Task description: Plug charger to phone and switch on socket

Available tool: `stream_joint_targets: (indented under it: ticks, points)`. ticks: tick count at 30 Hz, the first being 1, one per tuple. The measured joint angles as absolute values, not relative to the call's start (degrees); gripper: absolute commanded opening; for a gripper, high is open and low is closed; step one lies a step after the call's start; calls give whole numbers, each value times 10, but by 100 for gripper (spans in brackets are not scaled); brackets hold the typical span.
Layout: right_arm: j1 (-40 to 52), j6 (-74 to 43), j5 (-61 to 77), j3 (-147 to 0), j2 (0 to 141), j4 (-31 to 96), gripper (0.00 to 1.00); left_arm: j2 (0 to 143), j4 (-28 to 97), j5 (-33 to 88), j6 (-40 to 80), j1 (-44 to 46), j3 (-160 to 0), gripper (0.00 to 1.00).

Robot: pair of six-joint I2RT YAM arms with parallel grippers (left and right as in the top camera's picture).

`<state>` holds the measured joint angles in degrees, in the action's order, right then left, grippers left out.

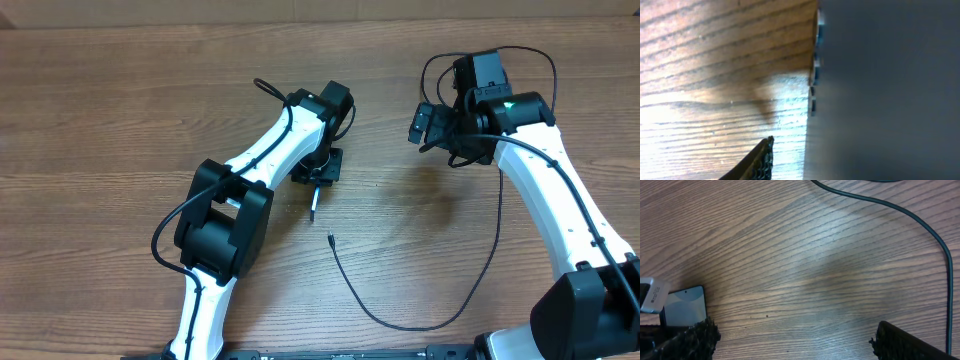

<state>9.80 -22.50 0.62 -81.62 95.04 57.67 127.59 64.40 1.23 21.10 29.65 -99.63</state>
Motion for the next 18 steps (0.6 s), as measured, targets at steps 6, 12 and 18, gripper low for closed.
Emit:
stream_joint_targets:
  ticks: [6, 12, 18]
  points:
    - [98, -225, 6, -816, 950, 576, 100, 1276, 667, 13, 211, 296, -998, 40]
    - [98, -225, 6, -816, 950, 577, 100, 1276, 678, 13, 211, 296, -1012, 43]
    - [98, -225, 6, -816, 950, 576, 100, 1276, 681, 14, 212, 296, -1015, 25]
